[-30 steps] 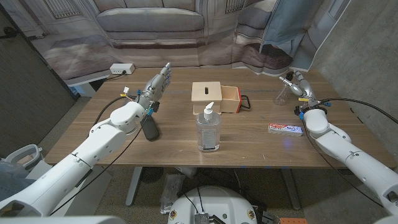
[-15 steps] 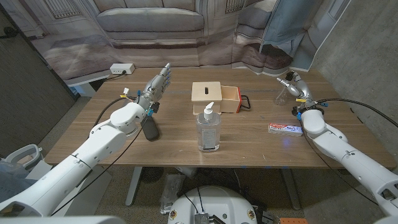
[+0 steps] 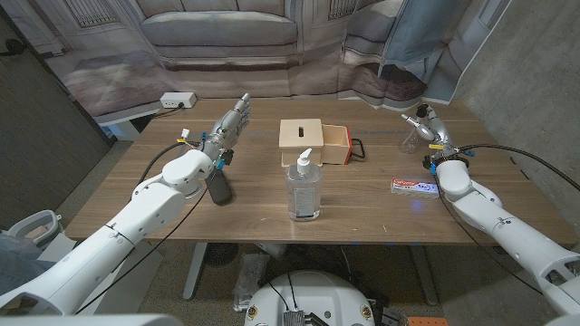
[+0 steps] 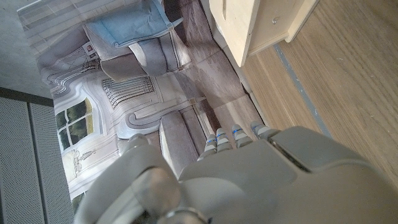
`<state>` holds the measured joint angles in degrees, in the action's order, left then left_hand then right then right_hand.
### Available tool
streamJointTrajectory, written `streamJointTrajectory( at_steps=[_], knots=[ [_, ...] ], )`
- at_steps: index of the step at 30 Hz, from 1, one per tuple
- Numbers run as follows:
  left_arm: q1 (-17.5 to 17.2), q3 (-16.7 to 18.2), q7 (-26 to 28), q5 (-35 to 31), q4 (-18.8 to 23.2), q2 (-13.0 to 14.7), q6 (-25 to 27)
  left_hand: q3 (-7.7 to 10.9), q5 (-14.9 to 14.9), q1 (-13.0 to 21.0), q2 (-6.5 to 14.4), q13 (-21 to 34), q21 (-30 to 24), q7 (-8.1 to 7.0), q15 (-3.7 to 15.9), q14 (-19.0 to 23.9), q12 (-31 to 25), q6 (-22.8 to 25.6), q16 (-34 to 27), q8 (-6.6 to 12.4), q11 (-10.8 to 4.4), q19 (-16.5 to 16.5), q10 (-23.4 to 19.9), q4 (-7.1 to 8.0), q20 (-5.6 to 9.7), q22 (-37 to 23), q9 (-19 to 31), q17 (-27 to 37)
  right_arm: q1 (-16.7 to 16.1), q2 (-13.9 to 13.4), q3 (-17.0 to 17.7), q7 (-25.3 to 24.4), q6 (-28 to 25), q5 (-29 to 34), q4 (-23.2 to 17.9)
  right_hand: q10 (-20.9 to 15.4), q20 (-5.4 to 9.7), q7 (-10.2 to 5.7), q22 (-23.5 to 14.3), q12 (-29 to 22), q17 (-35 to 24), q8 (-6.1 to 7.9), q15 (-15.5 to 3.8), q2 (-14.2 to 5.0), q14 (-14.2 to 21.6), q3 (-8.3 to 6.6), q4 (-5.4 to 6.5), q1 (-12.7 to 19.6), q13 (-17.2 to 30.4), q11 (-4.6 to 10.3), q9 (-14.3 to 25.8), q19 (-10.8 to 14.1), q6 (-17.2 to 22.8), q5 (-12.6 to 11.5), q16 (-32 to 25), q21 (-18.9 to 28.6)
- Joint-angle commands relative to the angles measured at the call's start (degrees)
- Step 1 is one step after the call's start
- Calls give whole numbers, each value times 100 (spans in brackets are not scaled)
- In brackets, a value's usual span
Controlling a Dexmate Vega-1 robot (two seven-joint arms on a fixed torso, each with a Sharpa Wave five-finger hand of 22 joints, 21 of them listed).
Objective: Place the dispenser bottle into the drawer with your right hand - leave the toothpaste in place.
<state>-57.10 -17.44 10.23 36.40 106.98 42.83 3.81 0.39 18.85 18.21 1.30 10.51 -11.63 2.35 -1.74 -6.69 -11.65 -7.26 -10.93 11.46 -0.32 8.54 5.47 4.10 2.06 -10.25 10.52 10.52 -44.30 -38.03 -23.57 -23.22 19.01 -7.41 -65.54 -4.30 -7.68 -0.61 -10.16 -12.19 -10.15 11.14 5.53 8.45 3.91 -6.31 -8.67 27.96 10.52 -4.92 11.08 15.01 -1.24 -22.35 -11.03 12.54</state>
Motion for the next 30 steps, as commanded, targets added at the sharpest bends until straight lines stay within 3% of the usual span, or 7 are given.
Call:
streamJointTrajectory(
  at_steps=[1, 17, 20, 30],
  knots=[
    [84, -41, -11, 9, -39, -17, 86, -36, -10, 18, 29, 20, 7, -7, 3, -50, 8, 19, 32, -8, -5, 54, 11, 7, 54, -28, 26, 8, 129, 98, -86, 16, 83, -27, 278, -10, 0, 16, -2, -8, -10, -12, 21, -5, 32, 42, 7, 58, 20, 20, 9, 86, -71, -30, -6, 15],
    [133, -76, 2, 33, -7, 13, 235, -54, -15, 24, 39, 20, 5, -10, 16, -42, 8, 16, 24, -11, -4, 60, 12, 9, 54, -29, 26, 9, 323, 282, -239, -159, 166, 57, 664, -100, 12, -4, 0, -39, -11, 28, -3, -57, 200, 36, -12, 240, 24, 41, 11, 318, -25, -97, -29, 45],
    [130, -74, 9, 36, 0, 16, 242, -59, -15, 26, 41, 20, 5, -17, 21, -23, 10, 16, 15, -11, 0, 60, 15, 10, 51, -29, 26, 9, 327, 300, -266, -337, 69, 153, 634, -221, 208, -6, -8, -76, -16, 64, -128, -145, 452, -22, -51, 565, 30, 165, 13, 647, 44, -174, -65, 97],
    [102, -57, 3, 46, -17, 14, 196, -73, -18, 30, 46, 20, 3, -21, 34, -28, 10, 19, 15, -11, -14, 62, 19, 11, 30, -29, 26, 9, 319, 351, -299, -796, -203, 337, 515, -610, 642, -67, -29, -191, -27, 190, -223, -247, 1205, -86, -42, 1085, 43, 357, 18, 1220, 506, -235, -173, 182]
  ],
)
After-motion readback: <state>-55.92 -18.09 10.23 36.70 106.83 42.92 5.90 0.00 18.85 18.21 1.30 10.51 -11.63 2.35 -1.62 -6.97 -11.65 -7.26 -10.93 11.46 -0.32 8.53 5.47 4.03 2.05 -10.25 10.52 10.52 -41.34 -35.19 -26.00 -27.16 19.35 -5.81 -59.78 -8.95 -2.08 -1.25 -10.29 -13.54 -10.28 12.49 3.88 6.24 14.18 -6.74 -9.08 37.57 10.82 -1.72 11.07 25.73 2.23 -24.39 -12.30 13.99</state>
